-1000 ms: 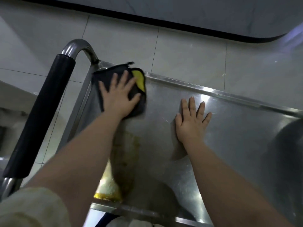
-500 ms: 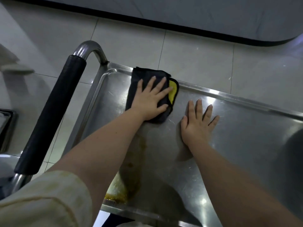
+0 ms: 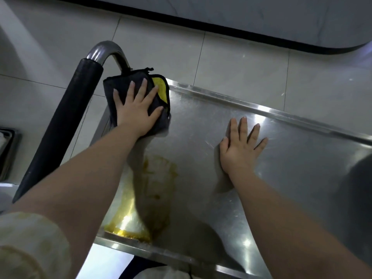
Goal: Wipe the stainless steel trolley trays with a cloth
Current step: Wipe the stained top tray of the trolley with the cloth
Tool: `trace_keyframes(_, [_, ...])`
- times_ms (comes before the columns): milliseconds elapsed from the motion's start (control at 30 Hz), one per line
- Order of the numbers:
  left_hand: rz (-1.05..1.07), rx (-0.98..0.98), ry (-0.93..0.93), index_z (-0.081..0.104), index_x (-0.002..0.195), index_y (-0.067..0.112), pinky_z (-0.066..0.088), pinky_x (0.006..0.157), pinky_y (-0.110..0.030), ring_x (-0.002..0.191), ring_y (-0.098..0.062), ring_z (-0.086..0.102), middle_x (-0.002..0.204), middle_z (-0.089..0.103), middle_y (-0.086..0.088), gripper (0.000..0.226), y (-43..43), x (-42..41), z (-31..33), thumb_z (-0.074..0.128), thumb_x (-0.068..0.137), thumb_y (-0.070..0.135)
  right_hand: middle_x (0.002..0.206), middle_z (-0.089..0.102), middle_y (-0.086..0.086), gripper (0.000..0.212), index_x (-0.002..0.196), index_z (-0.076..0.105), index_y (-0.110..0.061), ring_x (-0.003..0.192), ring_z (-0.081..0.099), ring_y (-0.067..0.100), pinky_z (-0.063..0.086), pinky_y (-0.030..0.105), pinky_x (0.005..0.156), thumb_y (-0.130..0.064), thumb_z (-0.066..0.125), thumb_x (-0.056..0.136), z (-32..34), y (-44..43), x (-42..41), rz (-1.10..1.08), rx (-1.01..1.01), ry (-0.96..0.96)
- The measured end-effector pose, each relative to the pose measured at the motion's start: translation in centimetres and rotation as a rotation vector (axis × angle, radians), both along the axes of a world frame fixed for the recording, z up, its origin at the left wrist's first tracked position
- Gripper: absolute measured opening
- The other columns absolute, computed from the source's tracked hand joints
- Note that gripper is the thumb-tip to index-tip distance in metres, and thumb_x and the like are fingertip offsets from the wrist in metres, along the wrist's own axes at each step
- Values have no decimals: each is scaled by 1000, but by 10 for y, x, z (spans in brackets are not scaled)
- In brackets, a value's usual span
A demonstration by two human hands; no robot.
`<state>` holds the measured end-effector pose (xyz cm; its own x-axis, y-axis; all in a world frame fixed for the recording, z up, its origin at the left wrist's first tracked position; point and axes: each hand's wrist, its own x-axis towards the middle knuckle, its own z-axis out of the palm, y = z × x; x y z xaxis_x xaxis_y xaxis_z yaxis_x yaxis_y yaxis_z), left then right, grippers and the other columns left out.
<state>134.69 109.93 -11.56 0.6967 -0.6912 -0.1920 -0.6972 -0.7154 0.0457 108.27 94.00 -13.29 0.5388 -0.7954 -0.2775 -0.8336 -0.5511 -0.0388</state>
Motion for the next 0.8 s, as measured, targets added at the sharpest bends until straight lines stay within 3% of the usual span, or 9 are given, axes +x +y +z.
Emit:
trace_keyframes(67, [-43, -16, 13, 4, 152, 46, -5, 113, -65, 150, -27, -4, 164, -2, 7, 67, -12, -30, 1, 14, 90, 68, 163, -13, -3, 64, 152, -12, -35, 147, -18, 33, -14, 63, 112, -49, 3, 92, 1, -1, 2, 1, -1, 2])
trace_keyframes(233, [-381, -36, 94, 11, 152, 44, -5, 112, -66, 150, -27, -5, 164, 3, 8, 67, -68, -150, 1, 16, 87, 59, 164, -9, -3, 61, 154, -7, -31, 147, -15, 35, -15, 63, 112, -45, 0, 95, 2, -1, 0, 22, -1, 11])
trace_keyframes(400, [-358, -39, 92, 5, 152, 46, -9, 111, -66, 150, -25, -9, 163, -2, 10, 66, -79, -159, 0, 17, 89, 60, 164, 8, -1, 57, 156, 8, -28, 150, 1, 31, 0, 57, 118, -38, 14, 100, 8, 13, -41, 80, 79, -179])
trace_keyframes(533, [-329, -8, 73, 0, 152, 46, -9, 111, -66, 149, -26, -12, 163, -6, 9, 66, -80, -165, 0, 15, 90, 64, 163, 13, 2, 57, 156, 15, -28, 149, 6, 34, 8, 59, 117, -45, 20, 102, 3, 79, -104, 79, -18, -161])
trace_keyframes(667, [-324, -18, 72, 2, 153, 44, -8, 111, -66, 149, -28, -10, 164, -4, 7, 66, -63, -189, 3, 14, 91, 65, 163, 12, 1, 57, 155, 17, -27, 150, 3, 32, 9, 61, 116, -43, 22, 100, -1, 73, -105, 89, -12, -182])
trace_keyframes(800, [-410, -8, 47, 4, 152, 48, -5, 113, -64, 150, -25, -5, 164, 1, 8, 66, 0, -191, 2, 20, 91, 67, 164, 8, -2, 58, 155, 12, -33, 150, -1, 30, -1, 57, 117, -46, 20, 100, -3, 74, -104, 82, -12, -156])
